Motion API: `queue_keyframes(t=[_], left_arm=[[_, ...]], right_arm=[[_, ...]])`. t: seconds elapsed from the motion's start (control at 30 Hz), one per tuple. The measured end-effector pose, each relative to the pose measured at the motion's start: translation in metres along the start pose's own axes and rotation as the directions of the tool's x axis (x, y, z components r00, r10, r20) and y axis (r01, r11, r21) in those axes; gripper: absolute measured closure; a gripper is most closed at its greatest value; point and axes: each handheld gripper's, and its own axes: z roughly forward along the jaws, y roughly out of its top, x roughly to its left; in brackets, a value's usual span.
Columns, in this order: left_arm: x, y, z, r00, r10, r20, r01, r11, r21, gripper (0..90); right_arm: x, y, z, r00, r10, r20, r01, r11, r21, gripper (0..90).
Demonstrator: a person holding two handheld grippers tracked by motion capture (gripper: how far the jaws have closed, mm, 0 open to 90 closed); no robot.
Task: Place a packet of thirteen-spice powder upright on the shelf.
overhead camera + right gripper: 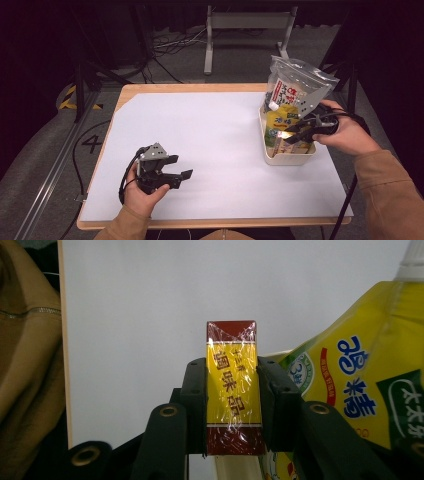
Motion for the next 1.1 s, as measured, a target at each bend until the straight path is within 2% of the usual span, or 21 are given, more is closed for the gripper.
queue_keyframes(t=[0.13, 0.27, 0.53, 0.8, 1.0, 1.03, 1.07, 1.1], left_arm=[[0.0, 0.0, 0.0, 1.0, 0.003, 0.001, -0.003, 1.0, 0.004, 28.3], [0.0, 0.0, 0.0, 1.0, 0.004, 0.001, -0.004, 1.0, 0.004, 28.3], [0.0, 0.0, 0.0, 1.0, 0.009, -0.001, -0.009, 1.0, 0.004, 28.3], [0.0, 0.0, 0.001, 1.0, 0.004, 0.003, -0.004, 1.0, 0.005, 28.3], [-0.001, 0.0, 0.001, 1.0, -0.006, 0.002, 0.006, 1.0, 0.005, 28.3], [-0.001, 0.0, 0.001, 1.0, -0.006, 0.002, 0.006, 1.0, 0.005, 28.3], [0.0, 0.0, 0.0, 1.0, 0.001, 0.001, -0.001, 1.0, 0.004, 28.1], [0.0, 0.0, 0.0, 1.0, 0.001, 0.001, -0.001, 1.0, 0.004, 28.1]], right_arm=[[0.005, 0.0, 0.008, 0.9993, -0.016, 0.034, 0.015, 0.999, 0.036, 68.3], [0.007, 0.0, 0.012, 0.9982, -0.017, 0.057, 0.015, 0.999, 0.049, 68.2], [0.012, 0.001, 0.019, 0.9965, -0.033, 0.077, 0.028, 0.997, 0.075, 67.5], [0.016, 0.0, 0.029, 0.9943, -0.042, 0.098, 0.028, 0.99, 0.14, 65.0], [0.018, -0.002, 0.032, 0.9936, -0.035, 0.108, 0.019, 0.99, 0.14, 62.5], [0.019, -0.002, 0.031, 0.9936, -0.031, 0.109, 0.017, 0.992, 0.129, 61.1], [0.02, -0.002, 0.026, 0.9924, -0.016, 0.122, 0.006, 0.996, 0.086, 54.9], [0.02, -0.002, 0.026, 0.9924, -0.016, 0.122, 0.006, 0.996, 0.086, 54.9]])
